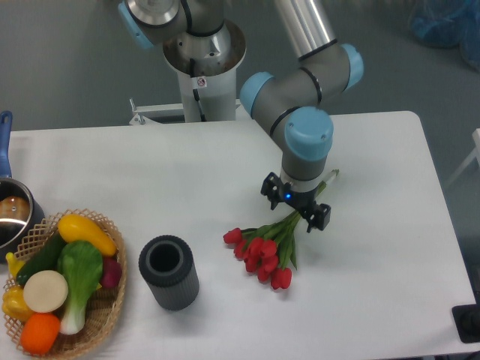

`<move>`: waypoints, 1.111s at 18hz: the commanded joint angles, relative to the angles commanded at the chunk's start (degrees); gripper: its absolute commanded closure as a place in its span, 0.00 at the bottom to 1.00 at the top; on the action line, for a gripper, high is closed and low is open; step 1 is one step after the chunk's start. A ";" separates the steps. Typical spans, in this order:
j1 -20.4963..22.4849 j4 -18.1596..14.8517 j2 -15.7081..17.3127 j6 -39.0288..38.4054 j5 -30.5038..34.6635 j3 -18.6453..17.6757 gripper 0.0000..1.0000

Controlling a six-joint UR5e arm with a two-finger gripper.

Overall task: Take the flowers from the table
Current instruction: 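Move the open gripper over the green tulip stems and lower it, then close the gripper around the tulip stems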

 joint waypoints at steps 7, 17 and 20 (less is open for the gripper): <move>-0.44 0.00 -1.23 -0.09 -0.71 0.44 0.08; -0.62 0.00 -0.79 -3.69 -0.44 0.97 0.83; -0.62 0.00 -0.27 -6.67 -0.53 0.97 1.00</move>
